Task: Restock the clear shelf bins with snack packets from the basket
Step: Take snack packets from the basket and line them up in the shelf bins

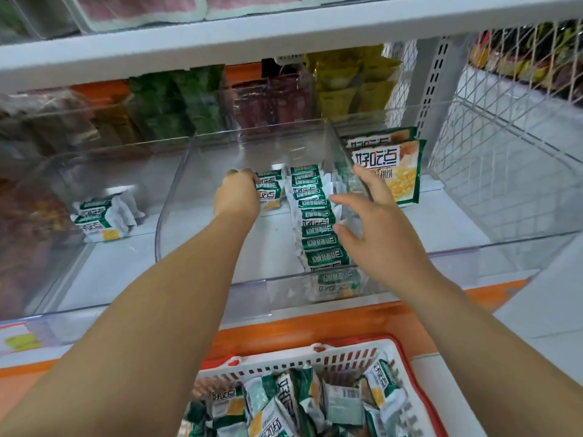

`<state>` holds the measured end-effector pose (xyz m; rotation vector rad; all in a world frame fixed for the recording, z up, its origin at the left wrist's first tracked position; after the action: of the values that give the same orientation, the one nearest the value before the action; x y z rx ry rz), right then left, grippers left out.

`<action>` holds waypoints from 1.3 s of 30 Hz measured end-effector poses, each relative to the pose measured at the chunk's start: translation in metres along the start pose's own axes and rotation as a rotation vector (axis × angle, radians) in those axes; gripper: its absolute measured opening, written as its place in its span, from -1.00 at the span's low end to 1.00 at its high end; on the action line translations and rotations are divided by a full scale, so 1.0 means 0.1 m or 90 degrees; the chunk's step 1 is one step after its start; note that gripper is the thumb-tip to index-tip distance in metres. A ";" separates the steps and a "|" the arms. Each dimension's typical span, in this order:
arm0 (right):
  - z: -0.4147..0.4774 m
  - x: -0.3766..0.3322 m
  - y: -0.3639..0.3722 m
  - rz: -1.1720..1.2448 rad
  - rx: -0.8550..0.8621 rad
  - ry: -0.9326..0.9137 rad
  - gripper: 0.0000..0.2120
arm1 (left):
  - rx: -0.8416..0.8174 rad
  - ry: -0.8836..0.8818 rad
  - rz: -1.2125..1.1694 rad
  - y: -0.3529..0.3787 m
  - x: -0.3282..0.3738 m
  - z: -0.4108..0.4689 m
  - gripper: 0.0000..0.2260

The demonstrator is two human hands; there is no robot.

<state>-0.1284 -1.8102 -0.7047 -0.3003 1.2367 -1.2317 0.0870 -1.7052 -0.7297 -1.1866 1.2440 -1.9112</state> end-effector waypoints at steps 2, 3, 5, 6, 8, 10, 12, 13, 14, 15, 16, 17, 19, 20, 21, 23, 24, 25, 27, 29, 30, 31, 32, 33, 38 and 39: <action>0.00 0.01 0.00 0.011 -0.002 0.003 -0.63 | 0.001 -0.007 -0.016 0.04 0.00 0.11 -0.69; 0.00 0.00 0.00 0.012 -0.002 0.005 -0.64 | -0.002 -0.001 -0.015 0.06 0.02 0.15 -0.69; -0.01 0.00 -0.01 0.012 0.001 0.006 -0.64 | -0.024 0.020 -0.008 0.12 0.08 0.20 -0.69; -0.01 0.00 -0.01 0.012 0.003 0.007 -0.64 | -0.035 0.027 -0.008 0.15 0.10 0.20 -0.69; -0.02 0.00 -0.01 0.012 0.006 0.009 -0.65 | -0.036 0.022 -0.014 0.18 0.12 0.21 -0.67; -0.02 -0.01 -0.01 0.008 0.010 0.009 -0.65 | -0.018 0.001 -0.012 0.18 0.10 0.20 -0.66; -0.02 0.00 -0.02 0.000 0.017 0.012 -0.66 | -0.002 -0.023 0.018 0.17 0.05 0.20 -0.66; -0.02 0.00 -0.02 -0.004 0.020 0.015 -0.66 | 0.001 -0.030 0.040 0.17 0.03 0.20 -0.67; -0.02 0.00 -0.01 -0.007 0.021 0.018 -0.67 | -0.004 -0.031 0.058 0.18 0.03 0.19 -0.69; -0.02 0.00 -0.01 -0.009 0.022 0.020 -0.67 | -0.022 -0.026 0.070 0.20 0.03 0.19 -0.71; -0.02 0.00 -0.01 -0.011 0.023 0.020 -0.68 | -0.043 -0.018 0.076 0.22 0.04 0.18 -0.73; -0.02 -0.01 -0.02 -0.015 0.025 0.018 -0.69 | -0.062 -0.009 0.079 0.23 0.06 0.17 -0.73; -0.02 -0.01 -0.03 -0.025 0.029 0.010 -0.70 | -0.093 0.003 0.100 0.21 0.10 0.11 -0.70; -0.02 -0.01 -0.03 -0.029 0.030 0.007 -0.70 | -0.114 0.006 0.122 0.19 0.11 0.07 -0.66; -0.02 -0.01 -0.02 -0.031 0.030 0.004 -0.71 | -0.133 0.012 0.148 0.15 0.13 0.00 -0.64; -0.03 -0.01 -0.01 -0.034 0.039 0.004 -0.72 | -0.135 0.035 0.165 0.01 0.21 -0.19 -0.65; -0.04 -0.02 -0.02 -0.036 0.054 0.003 -0.73 | -0.119 0.047 0.131 -0.08 0.26 -0.31 -0.66; -0.05 -0.03 -0.04 -0.040 0.079 -0.003 -0.74 | -0.095 0.062 0.080 -0.19 0.32 -0.46 -0.69; -0.13 -0.09 -0.07 -0.048 0.158 -0.055 -0.79 | -0.001 0.144 0.009 -0.42 0.45 -0.85 -0.74; -0.32 -0.19 -0.07 -0.044 0.250 -0.122 -0.85 | 0.166 0.288 0.010 -0.68 0.57 -1.32 -0.80; -0.46 -0.24 -0.05 -0.034 0.281 -0.147 -0.86 | 0.234 0.344 0.007 -0.78 0.58 -1.56 -0.82; -0.60 -0.29 -0.01 -0.016 0.293 -0.164 -0.85 | 0.275 0.381 -0.005 -0.82 0.55 -1.76 -0.83; -0.75 -0.33 0.06 0.008 0.285 -0.174 -0.85 | 0.285 0.398 -0.020 -0.81 0.49 -1.93 -0.83; -0.89 -0.35 0.15 0.028 0.258 -0.175 -0.84 | 0.278 0.402 -0.035 -0.75 0.41 -2.07 -0.83; -1.53 -0.07 0.91 0.009 -0.042 -0.007 -0.85 | 0.104 0.323 -0.028 -0.15 -0.04 -2.48 -0.82; -1.65 0.04 1.07 0.013 -0.133 0.052 -0.83 | 0.031 0.285 -0.025 0.03 -0.16 -2.56 -0.81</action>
<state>-0.2072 -1.7033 -0.8495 -0.3909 1.4395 -1.1079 -0.1341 -1.5876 -0.7835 -0.7832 1.3922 -2.3044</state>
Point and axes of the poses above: each hand's wrist, its own z-axis towards the middle knuckle, its own y-axis out of the palm, x = y × z, the point moved 6 cm from there along z, towards the middle knuckle, and after that the axes turned 2 degrees about y, right-handed, at the moved point
